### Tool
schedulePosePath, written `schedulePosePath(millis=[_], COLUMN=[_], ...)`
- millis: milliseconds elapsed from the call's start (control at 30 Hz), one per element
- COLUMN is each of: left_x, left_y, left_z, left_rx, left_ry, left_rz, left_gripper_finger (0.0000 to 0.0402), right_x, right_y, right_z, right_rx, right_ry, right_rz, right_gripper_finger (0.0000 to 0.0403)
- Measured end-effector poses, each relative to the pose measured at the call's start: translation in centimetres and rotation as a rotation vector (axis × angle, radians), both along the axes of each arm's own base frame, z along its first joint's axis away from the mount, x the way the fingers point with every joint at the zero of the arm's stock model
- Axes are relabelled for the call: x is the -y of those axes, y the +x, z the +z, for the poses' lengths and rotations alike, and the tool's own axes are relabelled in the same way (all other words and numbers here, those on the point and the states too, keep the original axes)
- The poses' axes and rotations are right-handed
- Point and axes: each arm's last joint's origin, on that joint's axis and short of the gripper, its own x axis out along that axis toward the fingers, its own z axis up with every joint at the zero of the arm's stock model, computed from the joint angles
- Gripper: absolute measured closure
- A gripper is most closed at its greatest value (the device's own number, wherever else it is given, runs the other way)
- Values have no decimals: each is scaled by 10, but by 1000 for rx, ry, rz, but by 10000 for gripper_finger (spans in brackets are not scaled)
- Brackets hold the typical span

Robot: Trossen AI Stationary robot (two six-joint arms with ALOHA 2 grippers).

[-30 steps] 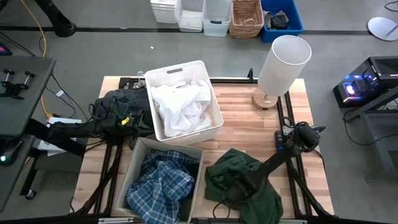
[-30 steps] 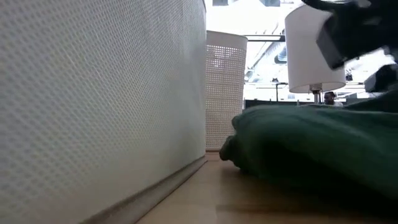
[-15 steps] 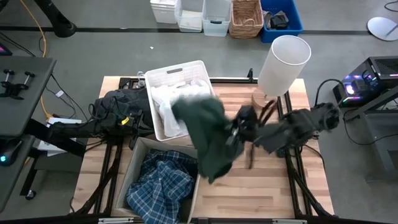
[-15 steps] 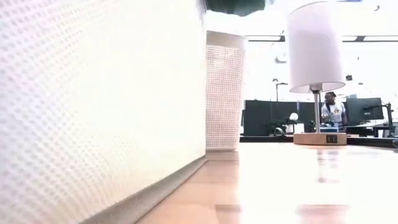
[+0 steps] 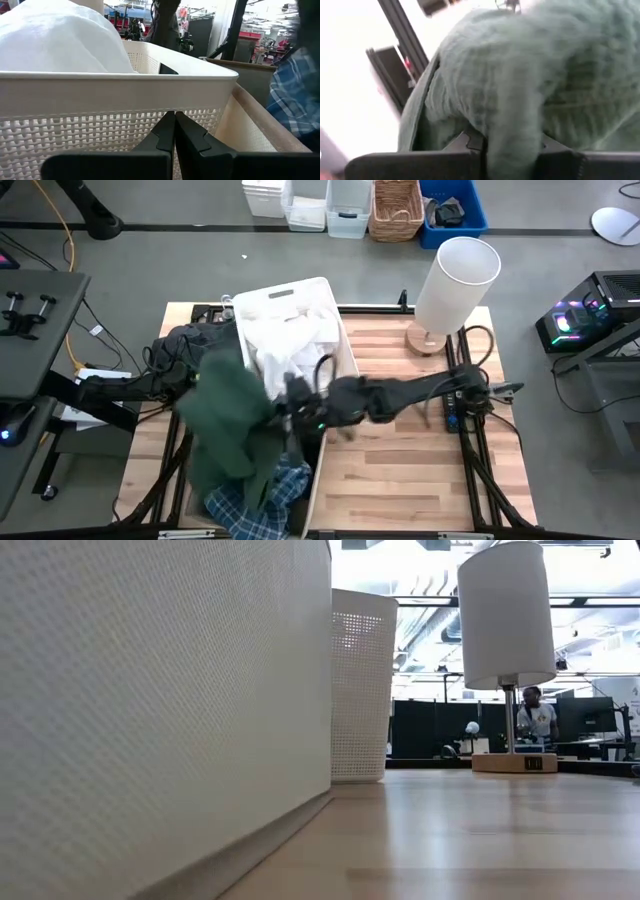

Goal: Sort clothes
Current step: Put the green shirt into the laundry organizer, then move the white bin to the right of the table

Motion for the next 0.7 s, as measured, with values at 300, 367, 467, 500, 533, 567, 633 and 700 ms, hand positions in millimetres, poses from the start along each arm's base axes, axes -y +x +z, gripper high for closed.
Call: schedulePosePath(millis=[300,367,467,500,533,567,633,700], left_x=[0,0,0,0,0,0,0,0], left_y=[0,0,0,0,0,0,0,0], left_z=[0,0,0,0,0,0,0,0], left_rx=[0,0,0,0,0,0,0,0], left_ry=[0,0,0,0,0,0,0,0], left_rz=[0,0,0,0,0,0,0,0], left_gripper_finger=[401,401,401,401,401,401,401,401], right_x=[-20,-26,-31,-32,-32,-32,-24,-12], right_y=[25,19,10,7,4,1,-7,-16], right_z=[-94,-106,-107,-106,-105,-105,-102,-92], right_rx=[-548,-660,-724,-741,-762,-789,-856,-891], right_ry=[39,14,-17,-26,-29,-28,-11,-21], right_rz=[110,113,146,171,194,199,166,77], right_gripper_finger=[326,272,188,164,143,125,105,98])
